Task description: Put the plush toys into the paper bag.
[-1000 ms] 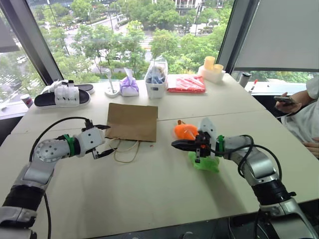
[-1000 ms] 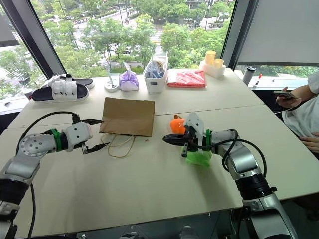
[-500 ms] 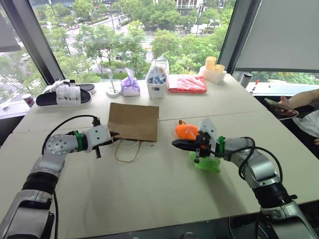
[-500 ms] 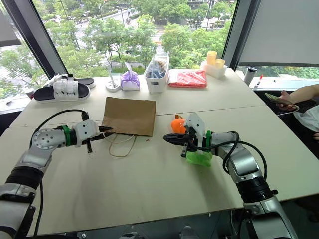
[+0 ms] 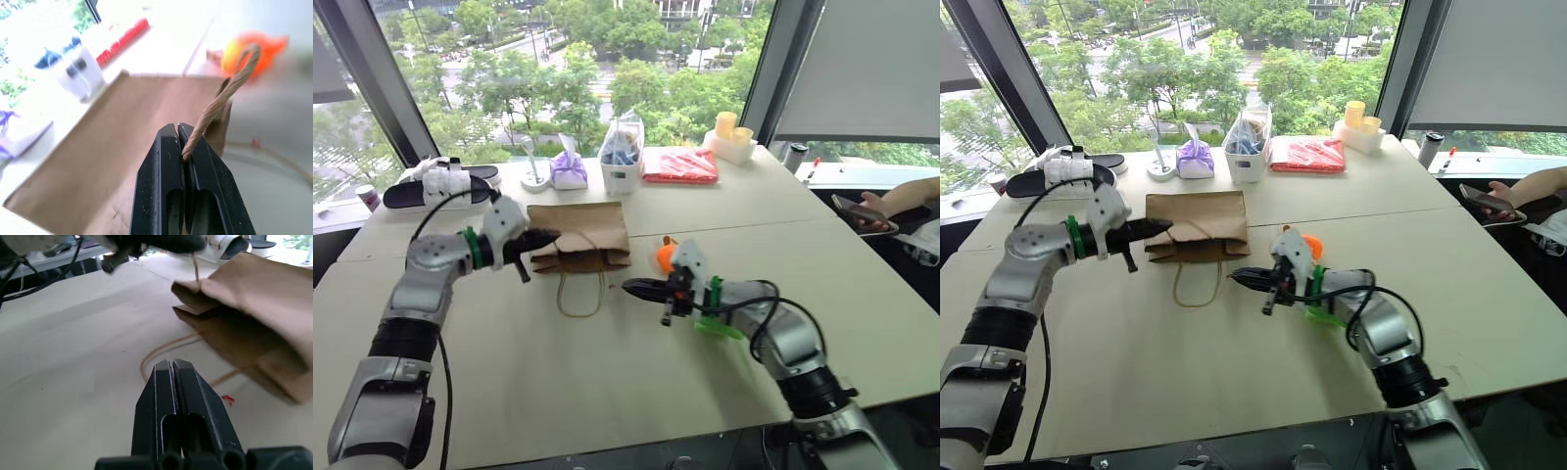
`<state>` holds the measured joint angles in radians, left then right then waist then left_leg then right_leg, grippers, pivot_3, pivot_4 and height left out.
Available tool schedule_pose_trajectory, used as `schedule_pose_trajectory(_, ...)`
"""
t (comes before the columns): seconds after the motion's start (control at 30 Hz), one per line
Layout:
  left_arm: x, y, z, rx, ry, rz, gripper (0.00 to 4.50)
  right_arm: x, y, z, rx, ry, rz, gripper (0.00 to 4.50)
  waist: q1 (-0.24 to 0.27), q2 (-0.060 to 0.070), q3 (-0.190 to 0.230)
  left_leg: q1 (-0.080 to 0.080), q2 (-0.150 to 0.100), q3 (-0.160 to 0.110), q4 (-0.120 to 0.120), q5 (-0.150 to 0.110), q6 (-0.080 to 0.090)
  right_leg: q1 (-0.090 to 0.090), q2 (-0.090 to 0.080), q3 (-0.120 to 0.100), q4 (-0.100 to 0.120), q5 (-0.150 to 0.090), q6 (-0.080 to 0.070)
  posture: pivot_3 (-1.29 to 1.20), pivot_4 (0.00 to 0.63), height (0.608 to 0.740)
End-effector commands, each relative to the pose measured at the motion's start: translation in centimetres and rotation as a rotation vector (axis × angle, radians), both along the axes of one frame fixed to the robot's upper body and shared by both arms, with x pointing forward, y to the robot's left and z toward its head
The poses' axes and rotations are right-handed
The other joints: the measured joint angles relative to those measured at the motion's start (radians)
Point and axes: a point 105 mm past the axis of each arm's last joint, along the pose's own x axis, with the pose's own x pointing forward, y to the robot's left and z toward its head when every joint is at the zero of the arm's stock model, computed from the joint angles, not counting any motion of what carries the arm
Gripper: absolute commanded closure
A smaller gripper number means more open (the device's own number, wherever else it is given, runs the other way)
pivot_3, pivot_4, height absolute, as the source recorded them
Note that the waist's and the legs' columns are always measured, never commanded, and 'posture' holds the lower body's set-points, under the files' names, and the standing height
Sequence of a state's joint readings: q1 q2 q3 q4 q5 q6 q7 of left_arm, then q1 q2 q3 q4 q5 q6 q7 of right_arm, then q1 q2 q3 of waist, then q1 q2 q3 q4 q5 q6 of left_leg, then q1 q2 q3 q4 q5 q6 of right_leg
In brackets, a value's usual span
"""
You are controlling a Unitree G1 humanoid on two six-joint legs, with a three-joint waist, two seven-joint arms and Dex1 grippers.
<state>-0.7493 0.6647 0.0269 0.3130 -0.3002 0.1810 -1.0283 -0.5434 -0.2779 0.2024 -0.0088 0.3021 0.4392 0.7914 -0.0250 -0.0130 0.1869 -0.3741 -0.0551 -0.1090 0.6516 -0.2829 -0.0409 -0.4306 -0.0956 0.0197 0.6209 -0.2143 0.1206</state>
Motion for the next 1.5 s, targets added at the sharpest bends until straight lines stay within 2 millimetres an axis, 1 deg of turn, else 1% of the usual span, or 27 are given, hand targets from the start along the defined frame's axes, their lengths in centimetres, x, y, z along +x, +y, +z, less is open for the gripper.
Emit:
schedule_pose_trajectory(0.03, -1.2, -1.0, 1.5, -0.075, 0.026, -0.037, 4.48, 1.5, 2.1, 0.5, 0.02, -0.033, -0.104, 4.5, -0.003, 0.0, 0.0, 0.0, 0.0, 0.0, 0.0, 0.0, 0.0, 0.0, 0.0, 0.0, 0.0, 0.0, 0.0, 0.0, 0.15, 0.74)
schedule_pose_trajectory(0.13, -2.5, -1.9, 1.3, -0.1, 0.077, -0.072, 4.48, 2.9, 4.1, 0.1, 0.038, 0.012, -0.179, 4.5, -0.016, 0.0, 0.0, 0.0, 0.0, -0.002, 0.0, 0.001, -0.001, -0.001, 0.0, 0.001, 0.001, 0.0, 0.0, 0.0, 0.15, 0.74)
schedule_pose_trajectory(0.17, -2.9, -2.1, 1.4, -0.112, 0.09, -0.078, 4.48, 3.6, 4.7, -0.2, 0.025, 0.002, -0.212, 4.5, -0.018, 0.0, 0.0, 0.0, 0.0, -0.002, 0.0, 0.001, -0.002, -0.002, 0.0, 0.001, 0.002, 0.0, 0.0, 0.0, 0.15, 0.74)
schedule_pose_trajectory(0.3, -3.7, -2.4, 1.7, -0.163, 0.128, -0.075, 4.48, 5.4, 5.9, -0.9, 0.003, -0.006, -0.3, 4.5, -0.02, 0.0, 0.0, 0.0, 0.0, -0.002, -0.001, 0.002, -0.004, -0.005, 0.0, 0.002, 0.007, 0.0, 0.0, 0.0, 0.15, 0.74)
schedule_pose_trajectory(0.37, -4.0, -2.4, 3.0, -0.256, 0.136, -0.061, 4.48, 6.0, 6.6, -2.2, -0.074, -0.019, -0.336, 4.5, -0.02, 0.0, 0.0, 0.0, 0.0, -0.003, -0.003, 0.003, -0.006, -0.006, 0.0, 0.002, 0.009, 0.0, 0.0, 0.0, 0.15, 0.74)
schedule_pose_trajectory(0.43, -4.2, -2.3, 4.1, -0.322, 0.125, -0.042, 4.48, 6.3, 7.0, -2.9, -0.106, -0.038, -0.348, 4.5, -0.02, 0.0, 0.0, 0.0, 0.0, -0.003, -0.003, 0.003, -0.006, -0.006, 0.0, 0.002, 0.009, 0.0, 0.0, 0.0, 0.15, 0.74)
schedule_pose_trajectory(0.5, -4.2, -2.1, 5.7, -0.399, 0.105, -0.019, 4.48, 6.4, 7.0, -3.5, -0.127, -0.029, -0.354, 4.5, -0.02, 0.0, 0.0, 0.0, 0.0, -0.003, -0.002, 0.003, -0.006, -0.006, 0.0, 0.002, 0.008, 0.0, -0.001, 0.0, 0.15, 0.74)
schedule_pose_trajectory(0.57, -4.3, -1.7, 8.0, -0.482, 0.071, -0.005, 4.48, 6.3, 6.9, -4.2, -0.155, -0.028, -0.345, 4.5, -0.02, 0.0, 0.0, 0.0, 0.0, -0.003, -0.002, 0.004, -0.007, -0.006, 0.0, 0.002, 0.009, 0.0, -0.001, 0.0, 0.15, 0.74)
schedule_pose_trajectory(0.73, -4.6, -0.7, 11.3, -0.552, -0.003, 0.028, 4.48, 6.3, 6.3, -4.9, -0.198, -0.046, -0.34, 4.5, -0.022, 0.0, 0.0, 0.0, 0.0, -0.003, -0.003, 0.004, -0.007, -0.006, 0.0, 0.002, 0.009, 0.0, -0.001, 0.0, 0.15, 0.74)
schedule_pose_trajectory(0.8, -4.6, -0.4, 11.9, -0.558, -0.02, 0.038, 4.48, 6.2, 6.0, -5.0, -0.202, -0.047, -0.334, 4.5, -0.022, 0.0, 0.0, 0.0, 0.0, -0.003, -0.003, 0.004, -0.007, -0.006, 0.0, 0.002, 0.009, 0.0, -0.001, 0.0, 0.15, 0.74)
schedule_pose_trajectory(0.87, -4.6, -0.6, 11.2, -0.539, -0.005, 0.038, 4.48, 6.3, 5.8, -4.9, -0.197, -0.047, -0.336, 4.5, -0.023, 0.0, 0.0, 0.0, 0.0, -0.003, -0.003, 0.004, -0.008, -0.006, 0.0, 0.002, 0.009, 0.0, -0.001, 0.0, 0.15, 0.74)
schedule_pose_trajectory(1.0, -4.8, -2.4, 6.3, -0.472, 0.108, 0.024, 4.48, 6.6, 5.0, -2.6, -0.128, -0.06, -0.343, 4.5, -0.024, 0.001, 0.0, 0.0, 0.0, -0.002, -0.003, 0.004, -0.008, -0.006, 0.0, 0.003, 0.009, 0.0, -0.001, 0.0, 0.15, 0.74)
schedule_pose_trajectory(1.1, -5.4, -3.5, 2.9, -0.434, 0.167, 0.016, 4.48, 6.3, 3.7, 0.0, -0.07, -0.071, -0.336, 4.5, -0.021, 0.001, 0.0, -0.001, 0.0, -0.002, -0.003, 0.005, -0.008, -0.007, 0.0, 0.003, 0.008, 0.0, -0.001, 0.0, 0.15, 0.74)
schedule_pose_trajectory(1.13, -5.5, -3.7, 2.1, -0.427, 0.177, 0.018, 4.48, 5.9, 3.1, 0.9, -0.053, -0.074, -0.328, 4.5, -0.019, 0.001, 0.0, -0.001, 0.0, -0.002, -0.003, 0.004, -0.008, -0.007, 0.0, 0.003, 0.008, 0.0, -0.001, 0.0, 0.15, 0.74)
schedule_pose_trajectory(1.23, -5.8, -4.0, 1.0, -0.435, 0.188, 0.023, 4.48, 4.7, 1.0, 2.9, -0.044, -0.078, -0.305, 4.5, -0.012, 0.0, 0.0, -0.002, -0.001, -0.003, -0.003, 0.004, -0.008, -0.007, 0.0, 0.003, 0.008, 0.0, -0.001, 0.0, 0.15, 0.74)
schedule_pose_trajectory(1.3, -5.9, -4.1, 0.8, -0.426, 0.187, 0.017, 4.48, 3.6, -1.3, 3.7, -0.072, -0.083, -0.299, 4.5, -0.01, 0.0, 0.0, -0.001, -0.001, -0.003, -0.002, 0.004, -0.008, -0.006, 0.0, 0.003, 0.007, 0.0, -0.001, 0.0, 0.15, 0.74)
schedule_pose_trajectory(1.4, -6.2, -3.9, 0.8, -0.425, 0.184, 0.014, 4.5, 2.0, -4.5, 3.7, -0.151, -0.045, -0.294, 3.68, -0.009, 0.0, 0.0, 0.0, -0.001, -0.002, -0.002, 0.004, -0.008, -0.004, 0.0, 0.002, 0.006, 0.0, -0.001, 0.0, 0.15, 0.74)
schedule_pose_trajectory(1.47, -6.4, -3.8, 0.7, -0.424, 0.184, 0.014, 4.5, 0.8, -6.7, 3.6, -0.22, -0.042, -0.299, 2.56, -0.008, 0.0, 0.0, 0.0, -0.001, -0.001, -0.002, 0.004, -0.007, -0.003, 0.0, 0.002, 0.005, 0.0, -0.001, 0.0, 0.15, 0.74)
schedule_pose_trajectory(1.5, -6.6, -3.7, 0.7, -0.421, 0.183, 0.013, 4.5, 0.4, -7.6, 3.6, -0.251, -0.043, -0.308, 2.21, -0.008, 0.0, 0.0, 0.0, -0.001, 0.0, -0.002, 0.004, -0.007, -0.003, 0.0, 0.002, 0.005, 0.0, -0.001, 0.0, 0.15, 0.74)
